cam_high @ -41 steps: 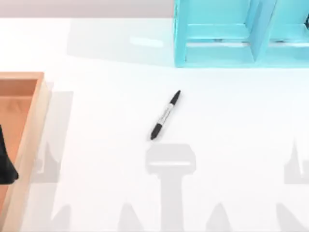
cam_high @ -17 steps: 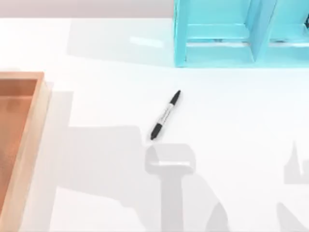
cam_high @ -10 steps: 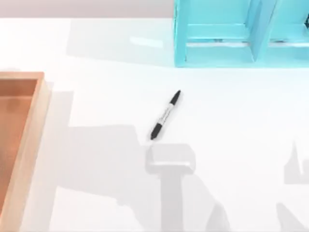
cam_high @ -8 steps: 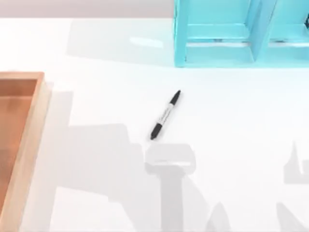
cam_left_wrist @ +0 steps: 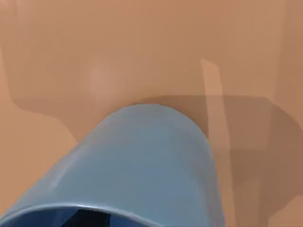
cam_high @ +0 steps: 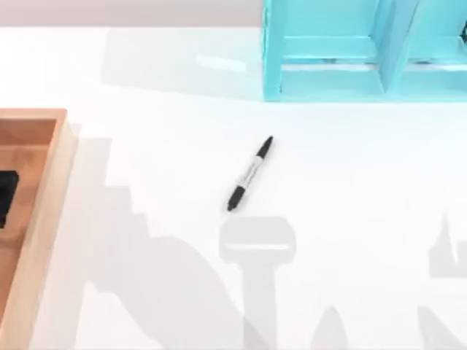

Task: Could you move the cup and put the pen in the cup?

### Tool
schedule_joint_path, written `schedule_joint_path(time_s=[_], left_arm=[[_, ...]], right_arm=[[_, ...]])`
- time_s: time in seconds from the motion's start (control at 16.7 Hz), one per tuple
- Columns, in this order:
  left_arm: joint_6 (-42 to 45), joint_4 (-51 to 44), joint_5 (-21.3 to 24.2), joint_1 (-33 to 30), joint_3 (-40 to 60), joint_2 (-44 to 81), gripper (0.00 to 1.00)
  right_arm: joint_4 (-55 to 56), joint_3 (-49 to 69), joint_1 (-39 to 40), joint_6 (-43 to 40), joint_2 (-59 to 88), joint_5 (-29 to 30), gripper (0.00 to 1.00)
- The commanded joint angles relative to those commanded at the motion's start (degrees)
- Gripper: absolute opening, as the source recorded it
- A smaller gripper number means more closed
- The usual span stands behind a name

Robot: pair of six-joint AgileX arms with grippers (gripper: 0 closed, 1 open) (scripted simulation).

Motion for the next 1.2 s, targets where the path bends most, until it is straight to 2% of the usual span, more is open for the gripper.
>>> schedule_joint_path(time_s=[0.24,1.02,1.2], left_arm=[[0.0,0.19,0.01,-0.01,-0.17,0.05,1.0],[0.0,0.19,0.01,-0.01,-0.17,0.05,0.02],[0.0,0.19,0.01,-0.01,-0.17,0.05,0.0]], right_arm=[[0.0,0.0,0.0,0.0,0.0,0.0,1.0],[0.0,0.0,0.0,0.0,0.0,0.0,1.0],[0.0,0.0,0.0,0.0,0.0,0.0,1.0]])
